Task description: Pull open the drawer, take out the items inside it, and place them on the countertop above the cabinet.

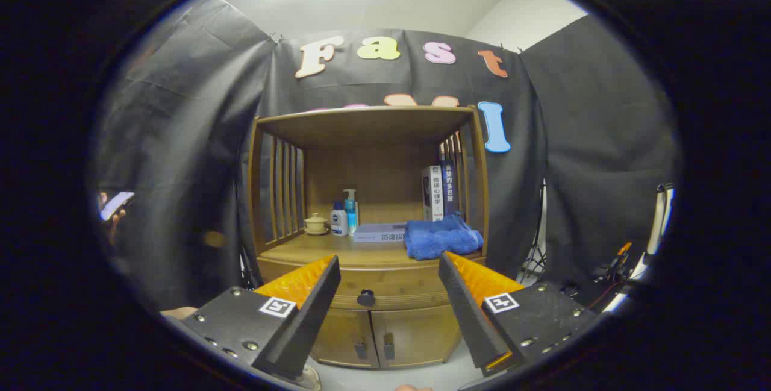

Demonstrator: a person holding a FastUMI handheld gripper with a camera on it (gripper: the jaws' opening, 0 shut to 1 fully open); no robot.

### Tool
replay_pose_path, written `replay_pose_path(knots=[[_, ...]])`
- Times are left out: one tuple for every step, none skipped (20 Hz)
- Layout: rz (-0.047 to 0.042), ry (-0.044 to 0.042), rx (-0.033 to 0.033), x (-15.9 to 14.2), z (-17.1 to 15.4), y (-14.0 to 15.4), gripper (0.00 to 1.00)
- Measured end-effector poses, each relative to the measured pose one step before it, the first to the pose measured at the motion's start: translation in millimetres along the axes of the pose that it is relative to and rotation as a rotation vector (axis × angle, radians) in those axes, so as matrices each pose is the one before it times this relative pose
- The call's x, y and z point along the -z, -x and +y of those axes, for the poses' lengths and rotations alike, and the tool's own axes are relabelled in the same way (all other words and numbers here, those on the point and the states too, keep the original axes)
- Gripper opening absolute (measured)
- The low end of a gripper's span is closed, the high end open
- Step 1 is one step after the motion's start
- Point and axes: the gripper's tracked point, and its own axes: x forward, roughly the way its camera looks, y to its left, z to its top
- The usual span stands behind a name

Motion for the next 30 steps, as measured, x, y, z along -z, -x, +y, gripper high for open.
replay_pose_path(knots=[[0.00800,-0.00157,0.00156,0.79,2.38,-1.35,0.98],[0.01349,0.00096,-0.00217,4.01,3.81,-1.15,0.98],[0.00919,0.00729,-0.00270,1.89,3.51,0.54,0.98],[0.00305,0.01215,-0.00266,-0.30,2.80,-1.30,0.98],[0.00167,0.01230,-0.00106,-0.97,3.30,-0.07,0.98],[0.00349,0.00598,-0.00654,1.18,2.41,-1.84,0.98],[0.00322,0.00002,-0.00718,0.18,4.74,-0.64,0.98],[0.00068,-0.00276,-0.00583,0.68,2.81,-0.98,0.98],[0.00120,-0.00235,-0.00309,-0.79,2.40,-1.42,0.98],[-0.00141,-0.00100,0.00014,0.91,0.74,-0.25,0.98],[-0.00054,-0.00079,0.00259,0.68,0.65,-1.05,0.98],[-0.00006,-0.00356,-0.00027,0.43,0.45,-1.06,0.98],[-0.00042,-0.00497,-0.00015,-0.09,0.98,-0.90,0.98],[-0.00138,-0.00436,0.00041,0.10,-0.20,-0.22,0.98],[-0.00051,-0.00237,0.00134,-0.33,-0.26,-0.09,0.98],[-0.00007,-0.00105,-0.00037,0.86,0.61,-1.08,0.98],[-0.00046,-0.00072,-0.00161,0.26,1.02,0.02,0.98],[0.00031,-0.00104,-0.00174,1.23,0.24,-1.07,0.98],[0.00280,-0.00002,-0.00208,1.49,0.48,-1.75,0.98],[0.00595,0.00248,-0.00043,3.68,0.13,-1.23,0.98],[0.00906,0.00851,0.00011,4.39,-0.08,-3.04,0.98],[0.01274,0.01537,-0.00250,6.65,0.52,-4.31,0.98],[0.01401,0.01813,-0.00681,7.18,1.68,-5.93,0.98],[0.01554,0.01465,-0.00899,9.11,2.32,-8.71,0.98],[0.01634,0.00929,-0.00809,8.41,2.15,-9.73,0.98],[0.00933,0.00346,-0.01778,9.02,3.95,-12.20,0.98],[0.00964,-0.00042,-0.00664,6.97,1.92,-13.70,0.98],[0.01373,0.00181,-0.00032,9.71,-1.57,-14.51,0.99],[0.01578,0.00313,0.00764,8.88,-2.67,-14.24,0.98],[0.02000,0.00080,0.00251,9.00,-0.61,-14.65,0.98]])
